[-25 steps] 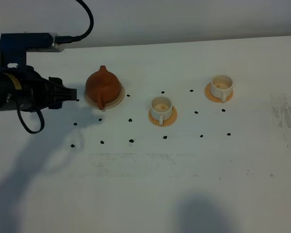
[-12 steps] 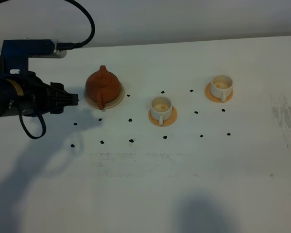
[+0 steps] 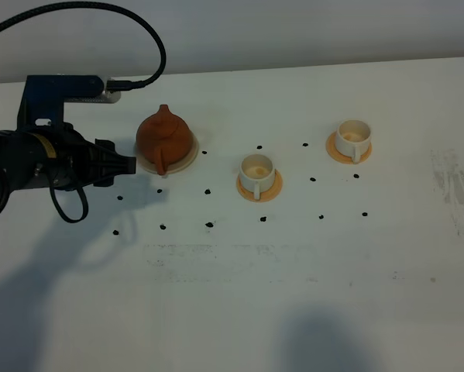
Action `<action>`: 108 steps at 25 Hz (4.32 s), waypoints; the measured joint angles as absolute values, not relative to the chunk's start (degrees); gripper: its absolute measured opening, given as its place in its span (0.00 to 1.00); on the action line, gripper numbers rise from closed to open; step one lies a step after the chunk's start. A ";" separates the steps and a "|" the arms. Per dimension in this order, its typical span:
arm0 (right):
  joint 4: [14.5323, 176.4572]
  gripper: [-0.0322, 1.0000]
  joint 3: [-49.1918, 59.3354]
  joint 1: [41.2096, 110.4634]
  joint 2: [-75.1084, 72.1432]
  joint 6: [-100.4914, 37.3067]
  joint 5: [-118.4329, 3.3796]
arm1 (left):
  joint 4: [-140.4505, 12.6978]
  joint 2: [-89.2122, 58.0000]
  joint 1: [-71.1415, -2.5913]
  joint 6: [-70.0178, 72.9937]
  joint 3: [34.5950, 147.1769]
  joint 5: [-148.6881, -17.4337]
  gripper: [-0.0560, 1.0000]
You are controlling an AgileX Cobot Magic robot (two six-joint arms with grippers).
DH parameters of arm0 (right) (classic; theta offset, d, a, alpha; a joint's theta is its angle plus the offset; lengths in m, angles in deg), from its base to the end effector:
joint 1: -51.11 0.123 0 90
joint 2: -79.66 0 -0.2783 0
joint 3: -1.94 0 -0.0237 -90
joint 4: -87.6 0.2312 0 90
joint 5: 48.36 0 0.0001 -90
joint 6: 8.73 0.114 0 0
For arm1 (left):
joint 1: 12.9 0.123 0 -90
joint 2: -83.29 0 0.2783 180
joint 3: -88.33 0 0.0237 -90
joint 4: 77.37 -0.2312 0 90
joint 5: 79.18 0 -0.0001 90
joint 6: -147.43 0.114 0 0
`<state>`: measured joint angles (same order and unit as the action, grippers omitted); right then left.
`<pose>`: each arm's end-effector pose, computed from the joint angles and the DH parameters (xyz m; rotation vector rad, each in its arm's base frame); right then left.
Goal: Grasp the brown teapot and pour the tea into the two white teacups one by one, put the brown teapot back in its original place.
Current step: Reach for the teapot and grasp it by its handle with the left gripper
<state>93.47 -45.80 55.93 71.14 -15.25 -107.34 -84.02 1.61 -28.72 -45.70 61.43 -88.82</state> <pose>0.0058 0.0105 0.2641 -0.2013 1.9986 0.1030 0.3120 -0.0861 0.2040 0.1806 2.3518 -0.1682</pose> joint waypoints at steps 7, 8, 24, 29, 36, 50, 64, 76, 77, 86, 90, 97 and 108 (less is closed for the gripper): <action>93.47 0.53 -47.13 55.93 72.04 -13.73 -109.46 | -84.14 1.60 -28.72 -45.70 61.56 -86.90 0.57; 93.41 0.53 -47.15 55.93 72.04 -13.63 -109.46 | -84.14 1.67 -28.72 -45.70 61.78 -86.85 0.57; 93.64 0.53 -47.19 48.36 72.04 -13.21 -109.46 | -84.19 6.36 -28.72 -44.54 64.16 -86.03 0.57; 93.77 0.53 -47.19 47.71 72.04 -13.21 -109.46 | -84.24 6.71 -28.72 -44.32 64.16 -85.58 0.57; 93.77 0.53 -47.19 47.71 72.04 -13.21 -109.46 | -84.24 6.71 -28.72 -44.21 64.16 -85.34 0.57; 93.82 0.53 -47.19 47.71 72.04 -13.21 -109.46 | -82.25 6.78 -28.33 -44.34 64.59 -87.14 0.57; 93.82 0.53 -47.19 47.71 72.04 -13.21 -109.48 | -67.52 15.68 -29.16 -36.01 79.89 -99.52 0.57; 93.82 0.53 -47.19 47.71 72.04 -13.21 -109.48 | -65.81 17.40 -29.18 -51.83 85.35 -110.61 0.57; 93.82 0.53 -47.19 47.71 72.04 -13.21 -109.48 | -66.08 17.98 -29.18 -52.10 86.58 -112.43 0.56; 93.82 0.53 -47.19 47.71 72.04 -13.21 -109.48 | -69.31 25.49 -29.85 -46.53 96.90 -124.20 0.49; 93.82 0.53 -47.19 47.71 72.04 -13.21 -109.48 | -70.49 28.19 -30.86 -43.34 100.76 -125.90 0.48; 93.26 0.53 -47.19 47.71 72.04 -13.21 -109.48 | -70.72 30.71 -30.97 -44.70 103.10 -126.42 0.48; 92.84 0.53 -47.19 47.71 72.04 -13.21 -109.48 | -71.40 31.17 -30.97 -48.56 103.10 -125.72 0.48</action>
<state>92.84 -47.19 47.71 72.04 -13.21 -109.48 -71.40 31.17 -30.97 -48.56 103.10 -125.72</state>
